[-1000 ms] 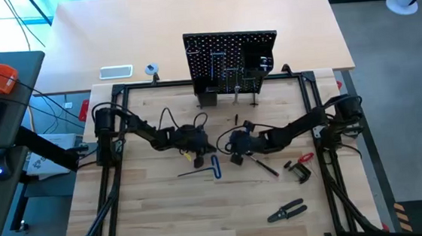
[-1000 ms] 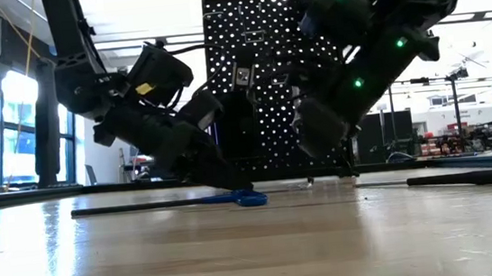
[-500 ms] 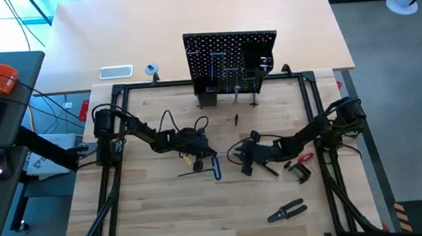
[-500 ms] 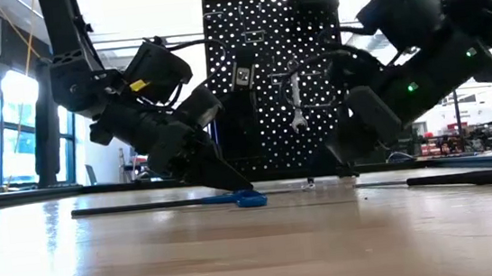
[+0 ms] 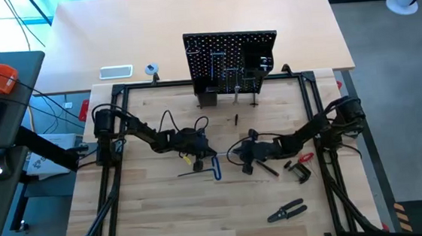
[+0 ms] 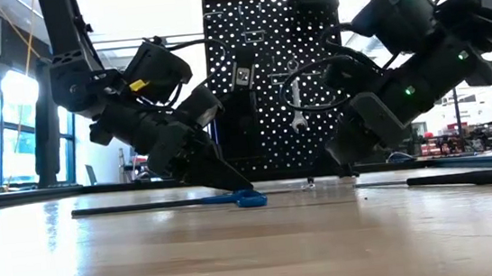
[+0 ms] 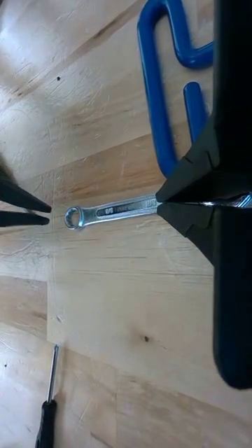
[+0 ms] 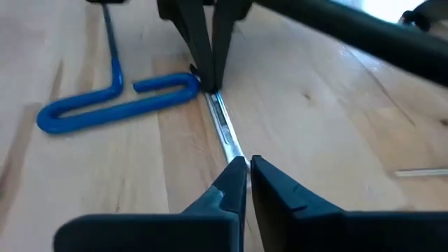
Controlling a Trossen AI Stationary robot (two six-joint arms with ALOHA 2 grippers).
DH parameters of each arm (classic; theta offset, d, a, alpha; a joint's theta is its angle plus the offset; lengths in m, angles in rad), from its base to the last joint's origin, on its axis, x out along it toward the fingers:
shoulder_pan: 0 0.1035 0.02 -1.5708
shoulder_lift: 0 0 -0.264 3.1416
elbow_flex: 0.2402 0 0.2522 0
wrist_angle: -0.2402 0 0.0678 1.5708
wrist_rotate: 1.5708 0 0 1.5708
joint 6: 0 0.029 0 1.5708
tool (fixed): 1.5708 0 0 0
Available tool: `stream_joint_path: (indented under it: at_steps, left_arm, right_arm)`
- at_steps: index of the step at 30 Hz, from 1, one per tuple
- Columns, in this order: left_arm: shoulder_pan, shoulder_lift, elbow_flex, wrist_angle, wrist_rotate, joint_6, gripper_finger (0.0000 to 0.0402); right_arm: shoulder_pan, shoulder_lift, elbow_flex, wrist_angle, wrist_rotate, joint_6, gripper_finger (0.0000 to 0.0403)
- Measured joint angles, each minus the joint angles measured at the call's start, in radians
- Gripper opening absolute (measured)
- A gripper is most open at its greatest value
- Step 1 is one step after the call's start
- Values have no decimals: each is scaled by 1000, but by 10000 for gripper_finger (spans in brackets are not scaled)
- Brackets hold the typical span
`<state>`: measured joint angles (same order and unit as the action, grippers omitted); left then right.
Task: Hang tools onto peg board
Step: Hang the wrench on the pegboard
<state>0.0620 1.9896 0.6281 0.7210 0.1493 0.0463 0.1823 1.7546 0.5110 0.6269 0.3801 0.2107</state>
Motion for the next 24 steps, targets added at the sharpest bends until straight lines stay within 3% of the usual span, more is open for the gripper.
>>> stream_joint_path:
  at_steps: [7,24]
  left_arm:
    - [0,2,3,7,-1,-8,1]
    - [1,2,4,8,-3,-6,1]
  right_arm:
    - [-28,0,0,9,-63,-9,16]
    - [-32,2,2,-16,-70,6,16]
